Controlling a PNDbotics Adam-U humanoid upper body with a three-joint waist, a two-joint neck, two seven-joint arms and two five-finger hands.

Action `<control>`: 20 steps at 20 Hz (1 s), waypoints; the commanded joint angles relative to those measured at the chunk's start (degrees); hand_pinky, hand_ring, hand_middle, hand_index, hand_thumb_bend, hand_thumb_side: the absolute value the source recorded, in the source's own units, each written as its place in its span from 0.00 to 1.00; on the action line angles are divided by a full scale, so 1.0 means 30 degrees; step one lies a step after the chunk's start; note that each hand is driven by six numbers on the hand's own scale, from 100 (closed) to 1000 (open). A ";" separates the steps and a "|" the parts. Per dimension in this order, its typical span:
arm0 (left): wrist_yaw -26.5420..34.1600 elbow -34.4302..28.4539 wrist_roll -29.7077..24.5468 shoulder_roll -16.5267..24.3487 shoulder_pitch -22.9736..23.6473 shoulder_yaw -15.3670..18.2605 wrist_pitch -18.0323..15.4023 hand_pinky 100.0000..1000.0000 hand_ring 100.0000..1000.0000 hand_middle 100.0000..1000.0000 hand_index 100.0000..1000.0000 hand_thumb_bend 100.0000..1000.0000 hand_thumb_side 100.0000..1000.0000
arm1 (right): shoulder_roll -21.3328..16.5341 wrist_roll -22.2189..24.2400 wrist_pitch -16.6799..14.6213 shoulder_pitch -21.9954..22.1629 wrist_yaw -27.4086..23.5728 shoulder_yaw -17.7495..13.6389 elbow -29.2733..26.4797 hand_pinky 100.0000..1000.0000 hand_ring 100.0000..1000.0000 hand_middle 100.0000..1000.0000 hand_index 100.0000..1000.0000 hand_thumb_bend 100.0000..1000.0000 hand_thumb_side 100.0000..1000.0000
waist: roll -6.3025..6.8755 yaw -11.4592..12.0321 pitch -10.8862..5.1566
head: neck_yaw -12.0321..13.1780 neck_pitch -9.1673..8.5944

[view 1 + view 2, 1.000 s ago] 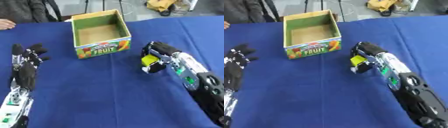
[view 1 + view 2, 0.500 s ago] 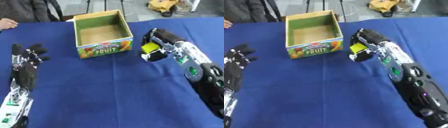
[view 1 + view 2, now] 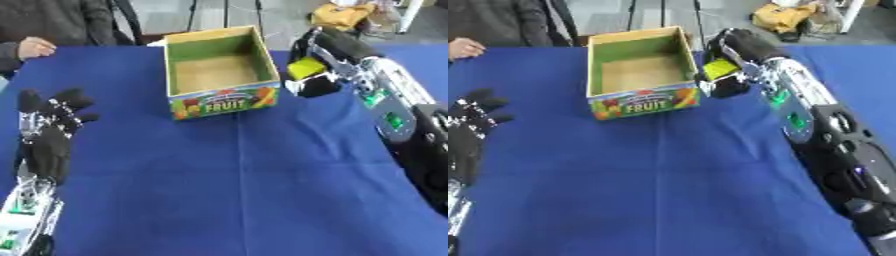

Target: Pick up objects on the table and place them in the box.

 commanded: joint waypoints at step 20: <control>0.0440 -0.1701 -0.0752 -0.0658 -0.1314 -0.0684 0.0170 0.68 0.78 0.58 0.76 0.82 1.00 | 0.0477 -0.4021 -0.0844 -0.1438 0.3173 -0.1827 0.4775 0.06 0.15 0.39 0.57 0.38 0.31 | -0.0160 0.4328 0.0897 | -0.2606 -0.2088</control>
